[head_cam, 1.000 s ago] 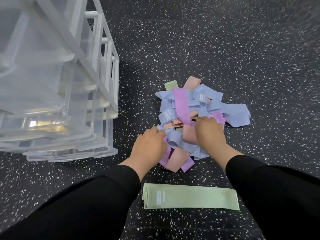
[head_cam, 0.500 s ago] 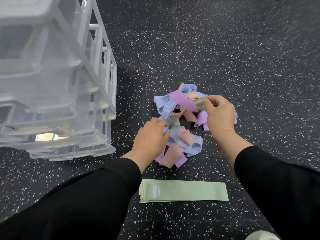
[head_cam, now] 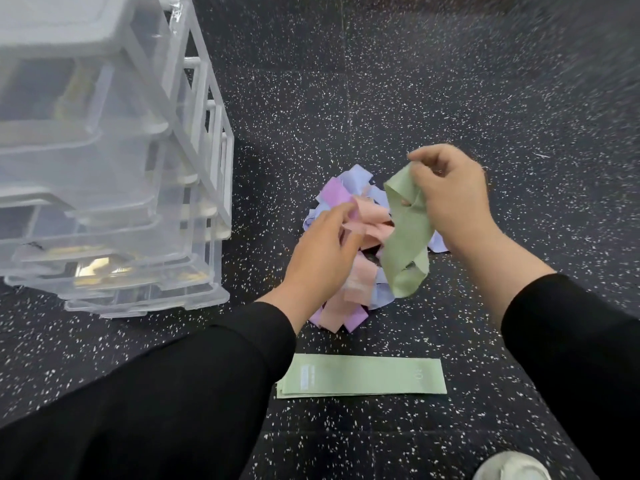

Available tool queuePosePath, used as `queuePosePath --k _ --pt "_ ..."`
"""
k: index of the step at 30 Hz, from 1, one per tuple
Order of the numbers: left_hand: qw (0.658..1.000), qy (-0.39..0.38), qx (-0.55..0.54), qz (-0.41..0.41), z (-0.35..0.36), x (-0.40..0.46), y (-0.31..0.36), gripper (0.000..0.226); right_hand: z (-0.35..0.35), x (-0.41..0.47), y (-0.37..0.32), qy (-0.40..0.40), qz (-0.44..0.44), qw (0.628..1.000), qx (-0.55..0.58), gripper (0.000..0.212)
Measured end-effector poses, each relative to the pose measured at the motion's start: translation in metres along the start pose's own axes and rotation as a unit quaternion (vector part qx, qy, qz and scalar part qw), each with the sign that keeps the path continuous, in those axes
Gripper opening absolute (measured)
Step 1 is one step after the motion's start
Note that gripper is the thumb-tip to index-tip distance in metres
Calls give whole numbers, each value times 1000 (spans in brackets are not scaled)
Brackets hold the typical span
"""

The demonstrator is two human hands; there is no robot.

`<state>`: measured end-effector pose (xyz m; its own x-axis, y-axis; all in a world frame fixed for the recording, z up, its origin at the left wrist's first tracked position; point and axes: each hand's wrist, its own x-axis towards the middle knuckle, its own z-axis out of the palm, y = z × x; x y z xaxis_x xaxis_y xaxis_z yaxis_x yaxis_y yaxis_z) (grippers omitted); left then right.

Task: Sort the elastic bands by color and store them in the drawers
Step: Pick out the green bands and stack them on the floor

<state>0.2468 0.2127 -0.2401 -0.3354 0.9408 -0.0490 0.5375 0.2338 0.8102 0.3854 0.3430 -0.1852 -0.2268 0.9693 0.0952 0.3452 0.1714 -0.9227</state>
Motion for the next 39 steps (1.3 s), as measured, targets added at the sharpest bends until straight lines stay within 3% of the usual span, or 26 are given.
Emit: queuePosePath --k 4,8,15,18,23,27,32,37,39 --pt "995 -8 -99 -2 6 13 30 45 2 2 -2 -69 25 997 -3 18" --pt "971 4 -225 -77 4 21 37 35 3 2 -1 -136 73 985 81 22" --pt "920 -7 -346 -183 1 27 30 35 1 1 7 -184 105 974 85 26" --pt "934 30 -307 -181 8 26 31 45 5 1 14 -134 116 982 65 17" --pt "953 -57 -268 -126 19 19 32 26 8 -1 17 -109 115 987 28 8" --pt "967 -30 -225 -117 23 18 36 27 10 -4 15 -117 133 984 21 17" --pt "984 3 -136 -115 22 19 32 17 5 -10 13 -151 104 981 -66 32" --pt "992 -19 -112 -48 15 7 36 22 -9 -19 4 -135 70 984 -92 21" --pt "992 -18 -121 -21 10 0 40 20 -15 -26 1 -127 71 984 -100 27"
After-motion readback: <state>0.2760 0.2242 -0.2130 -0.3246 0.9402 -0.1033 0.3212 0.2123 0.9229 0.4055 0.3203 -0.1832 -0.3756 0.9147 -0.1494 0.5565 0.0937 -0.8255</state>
